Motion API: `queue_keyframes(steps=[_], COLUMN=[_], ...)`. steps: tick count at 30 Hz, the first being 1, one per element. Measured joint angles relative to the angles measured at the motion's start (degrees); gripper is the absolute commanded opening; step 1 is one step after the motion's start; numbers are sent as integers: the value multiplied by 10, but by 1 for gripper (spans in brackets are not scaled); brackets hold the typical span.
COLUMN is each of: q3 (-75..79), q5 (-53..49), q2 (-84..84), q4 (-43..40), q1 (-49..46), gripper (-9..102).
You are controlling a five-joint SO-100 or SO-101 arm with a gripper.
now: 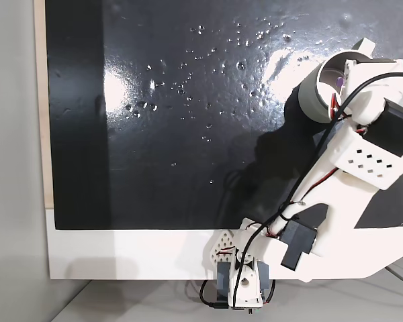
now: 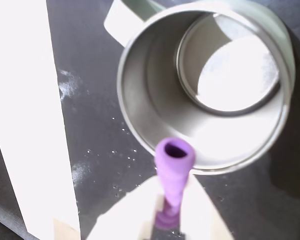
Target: Grasp a pengrip and put it in the cup.
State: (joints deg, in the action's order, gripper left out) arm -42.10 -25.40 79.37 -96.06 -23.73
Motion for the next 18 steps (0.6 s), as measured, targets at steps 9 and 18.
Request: queue_keyframes(steps=[9, 18], q3=[0, 0], q5=[0, 0], q2=[0, 0], q4=[-5, -11], q1=[0, 0], gripper=[32, 32])
